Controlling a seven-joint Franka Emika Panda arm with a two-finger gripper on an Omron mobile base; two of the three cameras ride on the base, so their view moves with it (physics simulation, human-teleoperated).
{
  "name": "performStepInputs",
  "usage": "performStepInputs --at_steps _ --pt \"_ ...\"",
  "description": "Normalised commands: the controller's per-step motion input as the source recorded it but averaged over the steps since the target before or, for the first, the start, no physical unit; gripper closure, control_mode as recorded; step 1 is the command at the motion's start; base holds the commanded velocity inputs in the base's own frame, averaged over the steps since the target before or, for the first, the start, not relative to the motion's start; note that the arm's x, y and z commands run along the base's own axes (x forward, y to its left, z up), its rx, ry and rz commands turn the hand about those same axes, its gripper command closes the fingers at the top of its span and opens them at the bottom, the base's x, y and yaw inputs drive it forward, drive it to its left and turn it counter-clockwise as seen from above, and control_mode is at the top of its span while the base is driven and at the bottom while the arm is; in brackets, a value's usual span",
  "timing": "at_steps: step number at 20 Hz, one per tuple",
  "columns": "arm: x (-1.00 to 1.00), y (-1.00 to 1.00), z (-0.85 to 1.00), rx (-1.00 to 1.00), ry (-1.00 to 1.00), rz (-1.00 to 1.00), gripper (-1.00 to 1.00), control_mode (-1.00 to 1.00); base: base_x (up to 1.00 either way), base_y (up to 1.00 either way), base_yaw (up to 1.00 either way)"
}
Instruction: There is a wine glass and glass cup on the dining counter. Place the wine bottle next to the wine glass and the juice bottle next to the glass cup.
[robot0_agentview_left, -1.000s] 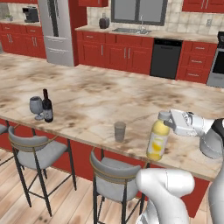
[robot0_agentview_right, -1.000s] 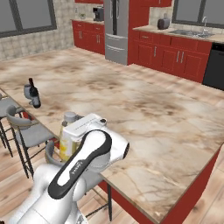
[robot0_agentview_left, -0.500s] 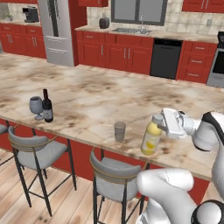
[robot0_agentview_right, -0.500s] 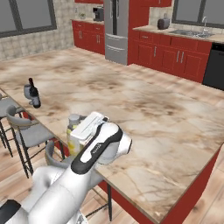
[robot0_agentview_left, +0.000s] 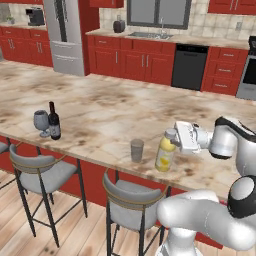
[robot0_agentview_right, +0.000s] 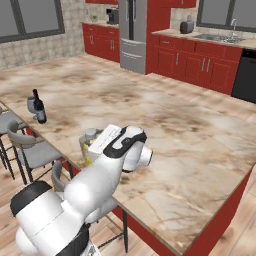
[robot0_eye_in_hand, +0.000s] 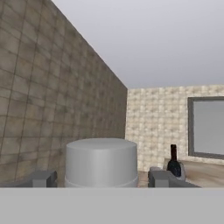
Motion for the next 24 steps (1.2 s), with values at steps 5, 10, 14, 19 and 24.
performStepInputs --at_steps 5,10,14,19,24 --pt "0.60 -0.03 -0.19 0.00 0.01 0.02 1.00 -1.00 0.00 0.00 0.00" --pt "0.46 0.02 -0.34 -0.03 0.00 0.03 1.00 -1.00 0.00 0.00 0.00" --pt "0.43 0.03 -0.37 -0.05 0.00 0.00 1.00 -1.00 0.00 0.00 0.00" --pt "0.47 0.00 -0.27 -0.01 0.00 0.00 1.00 -1.00 0.00 0.00 0.00" --pt "0.45 0.00 -0.15 0.00 0.00 0.00 1.00 -1.00 0.00 0.00 0.00"
